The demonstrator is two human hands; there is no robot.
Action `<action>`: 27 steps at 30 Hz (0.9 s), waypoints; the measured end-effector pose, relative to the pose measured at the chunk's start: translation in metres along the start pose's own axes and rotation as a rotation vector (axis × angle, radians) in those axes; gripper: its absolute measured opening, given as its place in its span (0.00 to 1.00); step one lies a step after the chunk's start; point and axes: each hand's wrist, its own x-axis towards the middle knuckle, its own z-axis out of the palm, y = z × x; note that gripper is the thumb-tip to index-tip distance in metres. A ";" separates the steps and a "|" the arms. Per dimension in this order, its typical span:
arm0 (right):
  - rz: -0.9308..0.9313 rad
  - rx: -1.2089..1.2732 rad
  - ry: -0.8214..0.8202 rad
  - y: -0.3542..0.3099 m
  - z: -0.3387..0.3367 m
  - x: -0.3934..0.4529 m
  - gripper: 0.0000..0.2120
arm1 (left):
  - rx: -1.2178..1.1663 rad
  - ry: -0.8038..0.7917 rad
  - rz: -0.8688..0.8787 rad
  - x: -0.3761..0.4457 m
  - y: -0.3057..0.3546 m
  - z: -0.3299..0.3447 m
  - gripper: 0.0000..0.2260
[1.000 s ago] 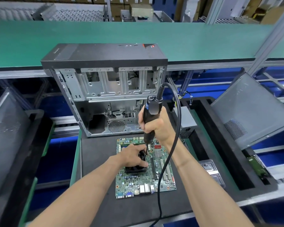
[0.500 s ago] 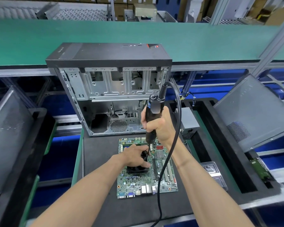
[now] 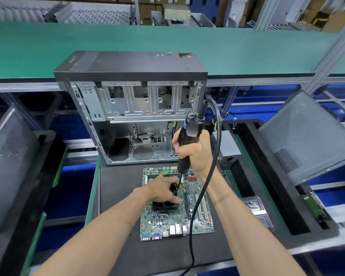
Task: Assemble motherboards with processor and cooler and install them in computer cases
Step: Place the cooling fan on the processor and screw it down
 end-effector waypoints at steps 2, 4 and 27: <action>0.056 -0.019 -0.002 -0.002 0.001 -0.002 0.18 | 0.003 -0.006 -0.013 -0.001 0.000 0.000 0.35; 0.090 -0.029 -0.008 -0.003 0.002 -0.003 0.22 | 0.000 -0.013 -0.015 -0.002 0.001 0.000 0.32; -0.056 -0.036 -0.165 -0.023 0.008 -0.012 0.14 | -0.183 0.301 0.080 -0.018 -0.001 0.009 0.26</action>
